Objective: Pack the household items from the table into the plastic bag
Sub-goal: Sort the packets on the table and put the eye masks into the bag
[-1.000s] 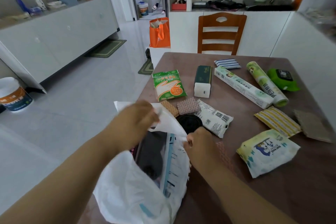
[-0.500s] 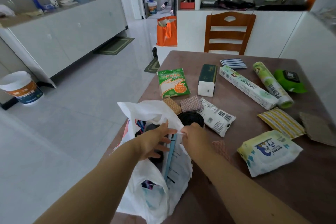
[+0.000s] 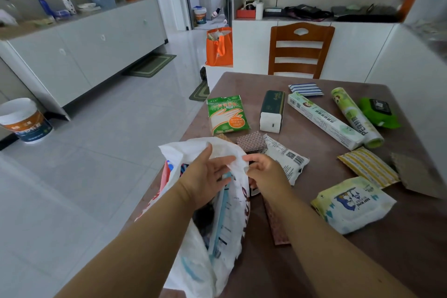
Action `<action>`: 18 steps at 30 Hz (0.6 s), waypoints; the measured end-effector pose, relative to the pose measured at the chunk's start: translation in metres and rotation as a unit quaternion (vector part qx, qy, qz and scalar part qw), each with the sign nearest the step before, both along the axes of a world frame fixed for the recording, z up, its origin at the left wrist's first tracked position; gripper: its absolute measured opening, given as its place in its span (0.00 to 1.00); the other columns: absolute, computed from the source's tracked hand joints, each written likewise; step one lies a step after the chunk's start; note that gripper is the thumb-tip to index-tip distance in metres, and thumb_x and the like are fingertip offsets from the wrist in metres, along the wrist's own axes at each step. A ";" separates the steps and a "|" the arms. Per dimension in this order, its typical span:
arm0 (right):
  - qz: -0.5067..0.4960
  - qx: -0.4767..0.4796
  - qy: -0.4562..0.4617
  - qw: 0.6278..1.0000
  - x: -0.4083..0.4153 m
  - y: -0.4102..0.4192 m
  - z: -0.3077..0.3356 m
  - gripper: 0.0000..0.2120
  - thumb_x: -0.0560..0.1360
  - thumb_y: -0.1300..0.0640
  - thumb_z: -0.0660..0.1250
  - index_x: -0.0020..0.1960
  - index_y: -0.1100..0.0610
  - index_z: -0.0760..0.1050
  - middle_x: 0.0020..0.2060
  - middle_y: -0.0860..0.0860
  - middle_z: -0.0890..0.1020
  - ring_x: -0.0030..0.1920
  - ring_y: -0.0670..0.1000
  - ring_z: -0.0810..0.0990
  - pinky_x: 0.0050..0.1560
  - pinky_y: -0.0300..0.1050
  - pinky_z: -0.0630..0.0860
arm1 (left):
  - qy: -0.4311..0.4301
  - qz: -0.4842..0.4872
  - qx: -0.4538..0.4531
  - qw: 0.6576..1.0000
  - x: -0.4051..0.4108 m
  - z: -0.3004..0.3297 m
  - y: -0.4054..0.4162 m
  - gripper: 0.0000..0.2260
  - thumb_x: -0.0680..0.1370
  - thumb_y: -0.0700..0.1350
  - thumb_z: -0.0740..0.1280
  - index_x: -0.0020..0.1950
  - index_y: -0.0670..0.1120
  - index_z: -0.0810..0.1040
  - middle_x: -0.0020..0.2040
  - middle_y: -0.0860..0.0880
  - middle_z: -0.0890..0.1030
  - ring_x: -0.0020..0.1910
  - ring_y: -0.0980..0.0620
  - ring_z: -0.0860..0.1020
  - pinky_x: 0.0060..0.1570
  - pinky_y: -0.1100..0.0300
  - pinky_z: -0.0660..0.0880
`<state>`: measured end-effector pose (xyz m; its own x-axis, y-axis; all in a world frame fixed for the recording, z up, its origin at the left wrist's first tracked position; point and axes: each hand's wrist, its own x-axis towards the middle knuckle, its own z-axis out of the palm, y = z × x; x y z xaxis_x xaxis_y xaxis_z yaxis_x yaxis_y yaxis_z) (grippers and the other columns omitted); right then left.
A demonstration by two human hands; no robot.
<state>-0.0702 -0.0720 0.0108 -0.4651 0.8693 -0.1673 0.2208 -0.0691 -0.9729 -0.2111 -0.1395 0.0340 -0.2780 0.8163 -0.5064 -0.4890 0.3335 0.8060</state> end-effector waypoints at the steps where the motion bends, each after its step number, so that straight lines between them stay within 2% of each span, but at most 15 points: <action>1: 0.000 0.069 -0.047 0.997 0.001 0.000 0.000 0.11 0.72 0.57 0.70 0.55 0.55 0.78 0.35 0.50 0.77 0.33 0.48 0.74 0.35 0.42 0.72 | 0.004 -0.008 0.014 1.000 0.003 0.004 0.001 0.33 0.79 0.64 0.50 0.64 0.37 0.77 0.69 0.41 0.74 0.71 0.45 0.68 0.69 0.49 0.64; 2: 0.003 0.148 -0.096 0.984 0.002 0.000 0.001 0.10 0.70 0.52 0.72 0.50 0.53 0.79 0.34 0.49 0.75 0.33 0.48 0.74 0.35 0.43 0.71 | 0.012 -0.024 0.028 0.999 0.007 0.010 0.001 0.33 0.80 0.63 0.49 0.63 0.37 0.78 0.66 0.40 0.77 0.69 0.45 0.71 0.68 0.51 0.65; 4: 0.014 0.267 -0.162 0.950 0.004 0.002 0.005 0.06 0.69 0.52 0.72 0.37 0.52 0.77 0.29 0.47 0.70 0.31 0.48 0.70 0.34 0.45 0.67 | 0.037 -0.059 0.050 0.996 0.011 0.018 -0.001 0.31 0.80 0.62 0.50 0.58 0.40 0.82 0.61 0.40 0.81 0.65 0.44 0.74 0.68 0.50 0.66; 5: 0.015 0.293 -0.171 0.941 0.005 0.004 0.005 0.14 0.70 0.55 0.70 0.30 0.53 0.70 0.27 0.47 0.68 0.30 0.49 0.69 0.34 0.46 0.67 | 0.052 -0.073 0.060 0.994 0.013 0.023 -0.003 0.29 0.80 0.61 0.51 0.52 0.43 0.85 0.58 0.42 0.83 0.64 0.43 0.75 0.68 0.49 0.67; 6: 0.021 0.290 -0.168 0.942 0.008 0.007 0.006 0.14 0.72 0.56 0.69 0.29 0.51 0.72 0.27 0.47 0.68 0.31 0.49 0.69 0.36 0.48 0.68 | 0.069 -0.081 0.067 0.992 0.014 0.026 -0.007 0.27 0.81 0.59 0.52 0.46 0.45 0.87 0.54 0.43 0.84 0.62 0.43 0.76 0.66 0.48 0.69; 8: 0.024 0.218 -0.129 0.967 0.012 0.011 0.012 0.09 0.74 0.58 0.68 0.36 0.58 0.79 0.30 0.48 0.75 0.34 0.49 0.74 0.39 0.44 0.71 | 0.145 -0.083 0.062 0.984 0.017 0.029 -0.015 0.22 0.81 0.54 0.57 0.40 0.44 0.85 0.46 0.45 0.84 0.56 0.41 0.78 0.63 0.45 0.72; 10: 0.016 0.127 -0.076 0.989 0.014 0.013 0.018 0.08 0.76 0.57 0.67 0.40 0.57 0.79 0.31 0.49 0.77 0.32 0.46 0.74 0.31 0.33 0.70 | 0.256 -0.098 0.062 0.960 0.023 0.033 -0.027 0.13 0.74 0.52 0.62 0.38 0.45 0.81 0.41 0.51 0.84 0.53 0.42 0.79 0.62 0.45 0.74; 12: 0.008 0.059 -0.056 0.997 0.014 0.013 0.020 0.09 0.77 0.57 0.65 0.39 0.54 0.77 0.29 0.48 0.76 0.30 0.45 0.73 0.28 0.33 0.68 | 0.320 -0.165 0.055 0.931 0.031 0.035 -0.034 0.10 0.71 0.52 0.60 0.37 0.51 0.80 0.40 0.61 0.83 0.52 0.48 0.79 0.63 0.48 0.73; 13: 0.008 0.039 -0.056 0.998 0.014 0.013 0.021 0.10 0.78 0.56 0.64 0.38 0.54 0.77 0.29 0.48 0.76 0.30 0.46 0.73 0.30 0.36 0.69 | 0.326 -0.198 0.039 0.924 0.034 0.033 -0.036 0.11 0.74 0.53 0.59 0.38 0.52 0.79 0.41 0.63 0.82 0.50 0.52 0.79 0.64 0.50 0.72; 15: 0.006 0.005 -0.057 0.998 0.013 0.013 0.021 0.11 0.78 0.56 0.62 0.38 0.54 0.77 0.31 0.50 0.77 0.32 0.49 0.74 0.34 0.39 0.70 | 0.310 -0.206 -0.013 0.928 0.035 0.027 -0.034 0.11 0.81 0.53 0.59 0.40 0.54 0.75 0.44 0.59 0.79 0.48 0.53 0.78 0.64 0.53 0.70; 17: -0.008 -0.018 -0.059 0.998 0.014 0.013 0.020 0.11 0.78 0.56 0.60 0.38 0.55 0.76 0.32 0.52 0.75 0.34 0.51 0.73 0.38 0.43 0.70 | 0.309 -0.194 -0.058 0.929 0.029 0.023 -0.031 0.07 0.80 0.51 0.62 0.42 0.57 0.71 0.48 0.53 0.78 0.49 0.51 0.77 0.61 0.55 0.70; 18: -0.013 0.002 -0.077 0.997 0.014 0.015 0.020 0.11 0.78 0.56 0.59 0.38 0.55 0.74 0.32 0.52 0.74 0.34 0.50 0.72 0.39 0.43 0.69 | 0.315 -0.188 -0.069 0.928 0.024 0.022 -0.030 0.04 0.79 0.50 0.64 0.44 0.56 0.71 0.49 0.52 0.78 0.48 0.52 0.76 0.59 0.57 0.70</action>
